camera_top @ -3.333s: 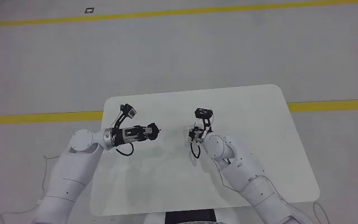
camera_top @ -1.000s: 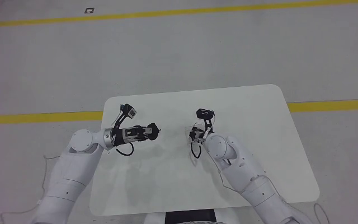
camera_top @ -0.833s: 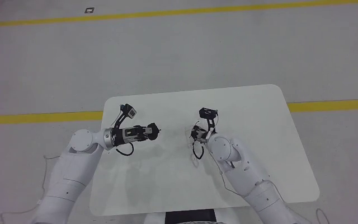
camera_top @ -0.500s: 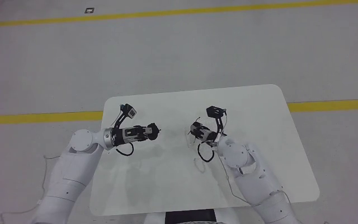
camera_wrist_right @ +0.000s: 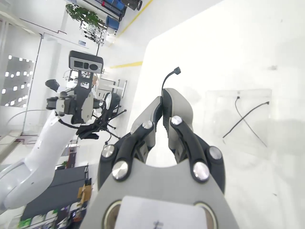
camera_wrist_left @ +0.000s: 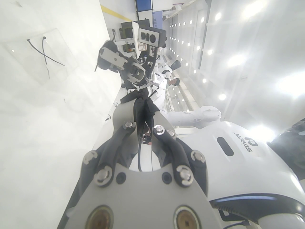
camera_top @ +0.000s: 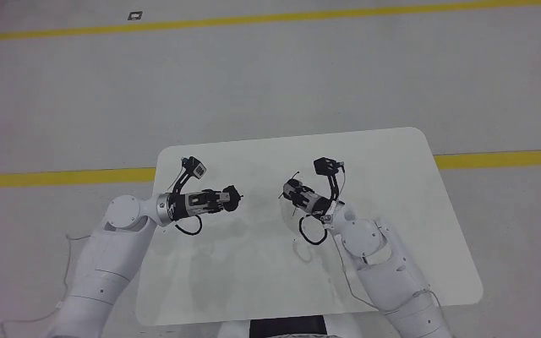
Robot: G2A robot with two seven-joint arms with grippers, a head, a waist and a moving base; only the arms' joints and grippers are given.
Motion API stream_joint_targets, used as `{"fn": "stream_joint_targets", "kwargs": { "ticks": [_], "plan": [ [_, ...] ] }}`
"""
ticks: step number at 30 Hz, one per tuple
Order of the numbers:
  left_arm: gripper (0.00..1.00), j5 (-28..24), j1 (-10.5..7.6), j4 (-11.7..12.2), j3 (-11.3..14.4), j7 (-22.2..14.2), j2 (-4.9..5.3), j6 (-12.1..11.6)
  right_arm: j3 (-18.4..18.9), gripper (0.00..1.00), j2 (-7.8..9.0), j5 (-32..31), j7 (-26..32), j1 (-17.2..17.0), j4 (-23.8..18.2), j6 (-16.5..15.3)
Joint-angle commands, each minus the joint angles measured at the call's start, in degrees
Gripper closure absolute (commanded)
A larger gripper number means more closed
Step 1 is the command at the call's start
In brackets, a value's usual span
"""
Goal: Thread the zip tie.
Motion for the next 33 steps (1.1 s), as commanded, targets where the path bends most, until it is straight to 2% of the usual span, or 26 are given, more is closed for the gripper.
{"fn": "stream_joint_targets", "kwargs": {
  "ticks": [1, 4, 9, 14, 17, 26, 28, 30, 33],
  "plan": [
    [1.0, -0.6, 0.05, 0.39, 1.02, 1.06, -0.19, 0.46, -1.29, 1.0, 0.01, -4.48, -4.43, -0.72, -2.39, 1.06],
    [1.0, -1.28, -0.83, 2.26, 2.88, 2.04, -0.63, 0.23, -3.14, 1.0, 0.02, -8.95, -7.04, -1.94, -5.04, 2.74],
    [1.0, -0.82, -3.41, 6.35, 5.58, 3.67, -1.38, -0.36, -5.61, 1.0, 0.03, -14.32, -9.96, -3.42, -7.91, 5.11],
    [1.0, -1.84, -5.52, 9.23, 7.52, 3.82, -2.17, -0.36, -7.63, 1.0, 0.07, -16.53, -11.9, -4.53, -9.73, 4.44],
    [1.0, -1.89, -5.86, 9.37, 7.73, 3.72, -2.3, -0.36, -8.04, 1.0, 0.15, -19.37, -16.24, -4.62, -9.99, 2.86],
    [1.0, -1.89, -5.86, 9.37, 7.73, 3.72, -2.3, -0.36, -8.07, 1.0, 0.15, -19.34, -16.33, -4.64, -9.98, 2.8],
    [1.0, -1.17, -5.39, 8.22, 8.18, 5.12, -2.33, 0.08, -8.5, 1.0, 0.13, -19.04, -16.59, -4.77, -9.93, 2.35],
    [1.0, -0.12, -5.15, 7.34, 8.48, 5.73, -2.26, 0.16, -9.05, 1.0, 0.2, -21.98, -16.73, -4.49, -9.69, 3.0],
    [1.0, 0.61, -5.23, 6.65, 8.99, 6.47, -2.28, 0.42, -10.08, 1.0, 0.1, -23.07, -17.01, -4.21, -9.41, 3.71]
  ]
}}
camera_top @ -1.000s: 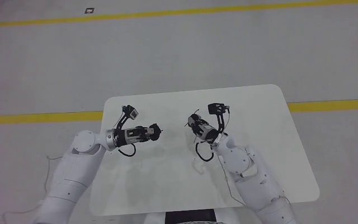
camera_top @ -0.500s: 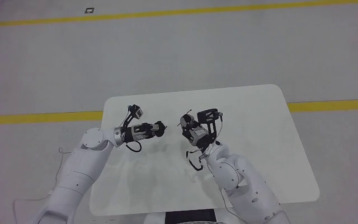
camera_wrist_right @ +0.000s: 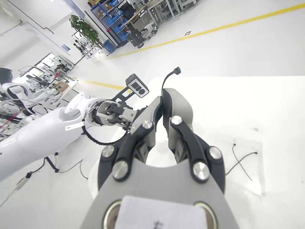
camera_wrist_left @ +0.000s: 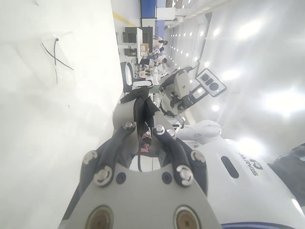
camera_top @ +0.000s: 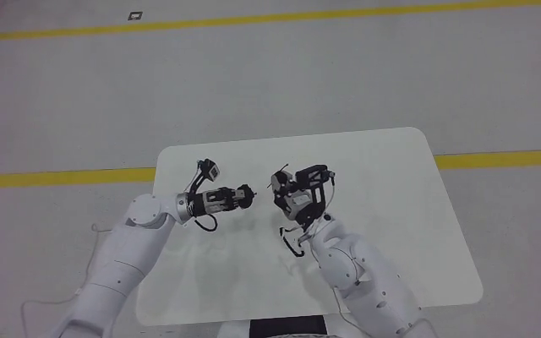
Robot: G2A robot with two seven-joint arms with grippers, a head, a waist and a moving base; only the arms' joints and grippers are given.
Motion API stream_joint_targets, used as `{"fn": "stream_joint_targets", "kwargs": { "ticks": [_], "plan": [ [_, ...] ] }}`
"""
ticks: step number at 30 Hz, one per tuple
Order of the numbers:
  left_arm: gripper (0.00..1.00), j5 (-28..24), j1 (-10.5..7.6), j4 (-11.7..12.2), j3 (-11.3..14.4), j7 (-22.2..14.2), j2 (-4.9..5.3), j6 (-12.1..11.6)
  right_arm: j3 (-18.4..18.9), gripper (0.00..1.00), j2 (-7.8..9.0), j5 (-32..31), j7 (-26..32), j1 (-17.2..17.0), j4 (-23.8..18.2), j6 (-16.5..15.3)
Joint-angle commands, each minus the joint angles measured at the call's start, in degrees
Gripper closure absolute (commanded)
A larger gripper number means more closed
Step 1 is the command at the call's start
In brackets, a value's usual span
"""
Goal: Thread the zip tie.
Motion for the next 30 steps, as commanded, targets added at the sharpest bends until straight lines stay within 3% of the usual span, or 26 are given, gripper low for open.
{"fn": "stream_joint_targets", "kwargs": {
  "ticks": [1, 4, 7, 30],
  "plan": [
    [1.0, 0.51, -0.18, -0.29, 0.45, 0.5, -0.04, 0.25, -0.62, 1.0, -0.05, -1.48, -0.17, 0.34, 0.33, 0.77],
    [1.0, 0.95, -0.49, -0.3, 0.91, 0.99, -0.07, 0.43, -1.34, 1.0, -0.07, -4.64, -0.81, 0.58, 0.66, 2.37],
    [1.0, 1.9, -0.9, -0.35, 1.28, 0.49, -0.02, 0.14, -1.73, 1.0, 0.05, -7.42, -1.24, 0.84, 0.96, 1.72],
    [1.0, 1.9, -0.9, -0.35, 1.28, 0.49, -0.02, 0.14, -3.23, 1.0, 0.14, -10.08, 0.52, 0.82, 1.27, 1.26]
  ]
}}
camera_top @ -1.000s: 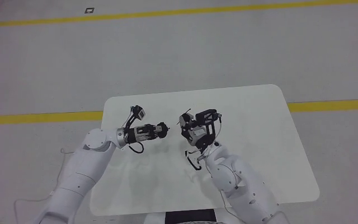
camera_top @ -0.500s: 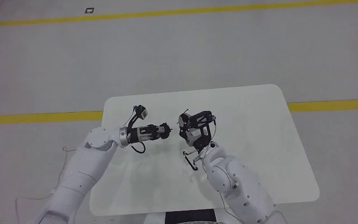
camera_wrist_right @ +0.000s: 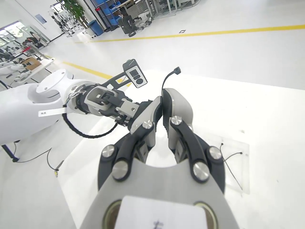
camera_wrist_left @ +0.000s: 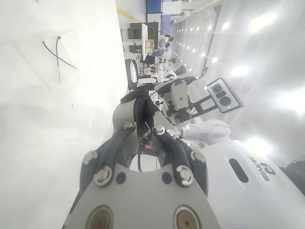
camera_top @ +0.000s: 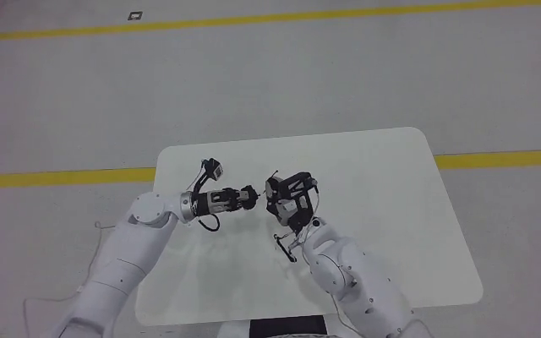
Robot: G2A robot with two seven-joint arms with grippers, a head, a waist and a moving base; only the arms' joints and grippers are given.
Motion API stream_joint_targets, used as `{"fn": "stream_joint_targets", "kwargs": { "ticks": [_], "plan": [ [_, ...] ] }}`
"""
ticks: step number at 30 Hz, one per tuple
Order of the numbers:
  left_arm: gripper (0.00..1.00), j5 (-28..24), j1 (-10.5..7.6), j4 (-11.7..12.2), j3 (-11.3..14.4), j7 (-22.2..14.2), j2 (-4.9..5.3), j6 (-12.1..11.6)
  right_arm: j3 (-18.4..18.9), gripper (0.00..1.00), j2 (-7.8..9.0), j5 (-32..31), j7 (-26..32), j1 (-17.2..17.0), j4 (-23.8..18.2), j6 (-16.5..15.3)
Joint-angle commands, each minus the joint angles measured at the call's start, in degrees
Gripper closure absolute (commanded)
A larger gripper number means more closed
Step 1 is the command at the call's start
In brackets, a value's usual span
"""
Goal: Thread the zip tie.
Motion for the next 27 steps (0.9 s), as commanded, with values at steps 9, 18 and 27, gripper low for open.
{"fn": "stream_joint_targets", "kwargs": {
  "ticks": [9, 18, 27],
  "plan": [
    [1.0, 0.0, 0.0, 0.0, 0.0, 0.0, 0.0, 0.0, -0.64, 1.0, -0.11, -0.1, -0.11, 0.46, 0.61, 0.05],
    [1.0, 0.0, 0.0, 0.0, 0.0, 0.0, 0.0, 0.0, -0.93, 1.0, -0.18, -0.24, 0.06, 0.77, 1.17, 0.43],
    [1.0, 0.0, 0.0, 0.0, 0.0, 0.0, 0.0, 0.0, -1.17, 1.0, -0.32, 0.02, 0.28, 1.4, 1.65, 0.84]
  ]
}}
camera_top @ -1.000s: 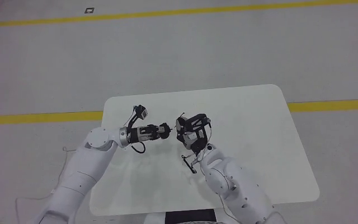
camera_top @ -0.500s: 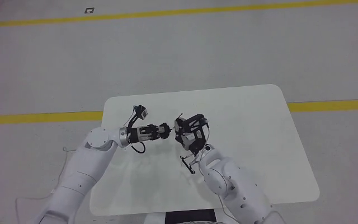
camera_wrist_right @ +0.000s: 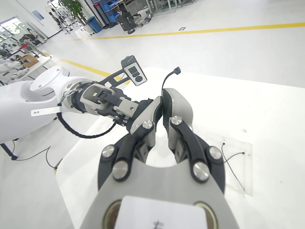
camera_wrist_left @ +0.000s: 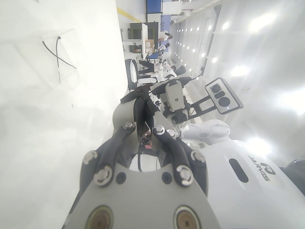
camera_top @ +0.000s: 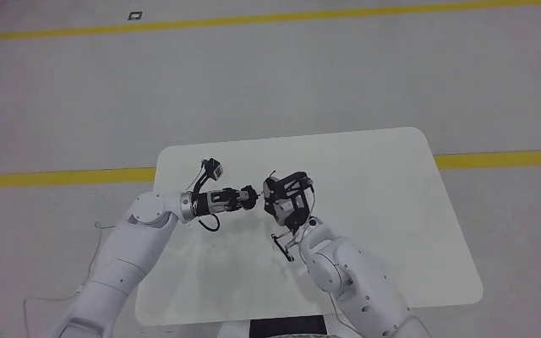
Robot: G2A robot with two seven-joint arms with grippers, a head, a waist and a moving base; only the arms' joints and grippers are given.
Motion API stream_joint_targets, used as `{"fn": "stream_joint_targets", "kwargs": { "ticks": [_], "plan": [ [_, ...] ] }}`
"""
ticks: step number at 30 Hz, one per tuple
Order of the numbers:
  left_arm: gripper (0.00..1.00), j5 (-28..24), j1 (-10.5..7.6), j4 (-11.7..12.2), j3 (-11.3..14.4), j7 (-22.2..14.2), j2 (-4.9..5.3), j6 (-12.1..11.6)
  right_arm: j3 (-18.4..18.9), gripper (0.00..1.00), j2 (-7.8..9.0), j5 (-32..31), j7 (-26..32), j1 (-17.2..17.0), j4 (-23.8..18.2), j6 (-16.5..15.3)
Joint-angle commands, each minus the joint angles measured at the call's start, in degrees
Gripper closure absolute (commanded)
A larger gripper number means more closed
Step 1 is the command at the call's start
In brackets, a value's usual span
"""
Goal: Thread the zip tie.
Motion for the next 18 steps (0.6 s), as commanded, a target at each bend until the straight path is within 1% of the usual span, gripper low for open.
{"fn": "stream_joint_targets", "kwargs": {
  "ticks": [1, 18],
  "plan": [
    [1.0, 0.0, 0.0, 0.0, 0.0, 0.0, 0.0, 0.0, -0.07, 1.0, -0.03, 0.0, 0.07, 0.13, 0.01, 0.02],
    [1.0, 0.0, 0.0, 0.0, 0.0, 0.0, 0.0, 0.0, -0.69, 1.0, -0.17, -0.65, 0.66, 0.44, 0.71, 0.63]
  ]
}}
